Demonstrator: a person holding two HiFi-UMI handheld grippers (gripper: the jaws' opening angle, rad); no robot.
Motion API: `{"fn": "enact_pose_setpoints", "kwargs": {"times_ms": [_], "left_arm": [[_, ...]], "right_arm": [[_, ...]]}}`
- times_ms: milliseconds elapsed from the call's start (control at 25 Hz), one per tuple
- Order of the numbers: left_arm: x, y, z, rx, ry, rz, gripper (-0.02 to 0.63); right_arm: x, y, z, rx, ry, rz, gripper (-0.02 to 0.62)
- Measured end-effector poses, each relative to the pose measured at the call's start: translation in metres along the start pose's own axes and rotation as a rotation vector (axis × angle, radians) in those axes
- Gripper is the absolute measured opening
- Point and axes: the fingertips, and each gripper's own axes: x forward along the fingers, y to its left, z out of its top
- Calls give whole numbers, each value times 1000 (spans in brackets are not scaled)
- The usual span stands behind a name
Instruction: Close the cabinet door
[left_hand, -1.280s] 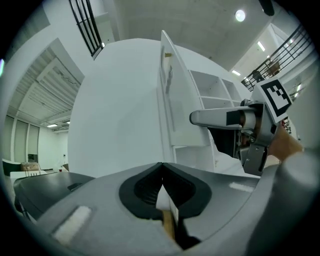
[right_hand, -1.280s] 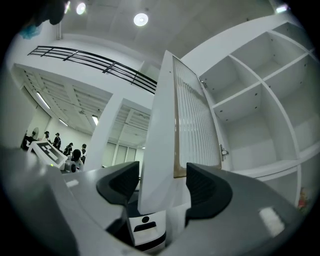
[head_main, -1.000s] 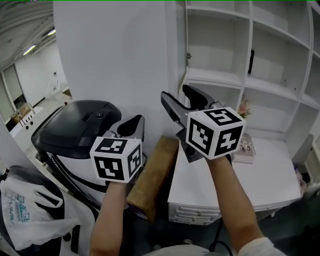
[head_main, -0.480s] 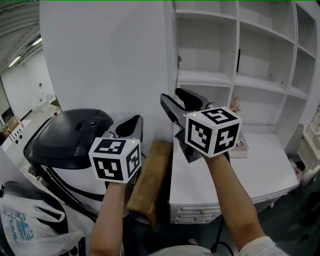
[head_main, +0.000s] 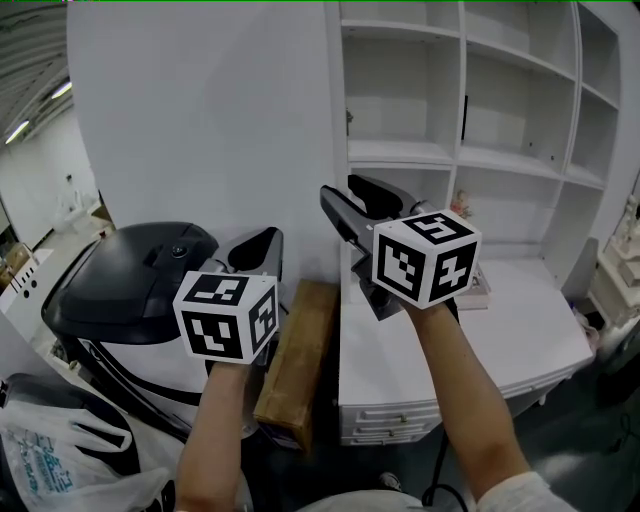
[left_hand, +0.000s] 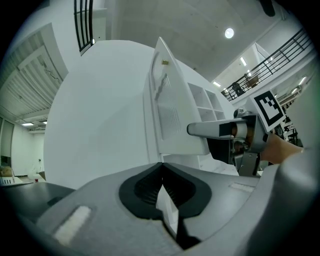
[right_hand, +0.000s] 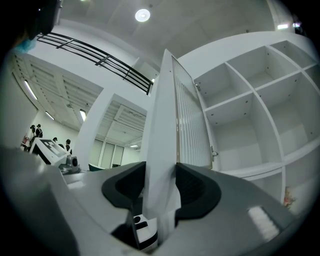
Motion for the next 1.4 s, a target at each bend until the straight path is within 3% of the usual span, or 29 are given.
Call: {"fn": "enact_pose_setpoints", "kwargs": {"times_ms": [480, 880, 1400], "left_arm": [[16, -22, -3, -16, -1, -66, -3], [54, -80, 8, -5, -3, -112, -3], [84, -95, 9, -10, -13, -134, -3]], "right_arm": [[-21, -20, 4, 17, 4, -28, 167], [-57, -62, 12, -1, 15, -48, 130], [-71, -92, 10, -13, 24, -63, 101]]}}
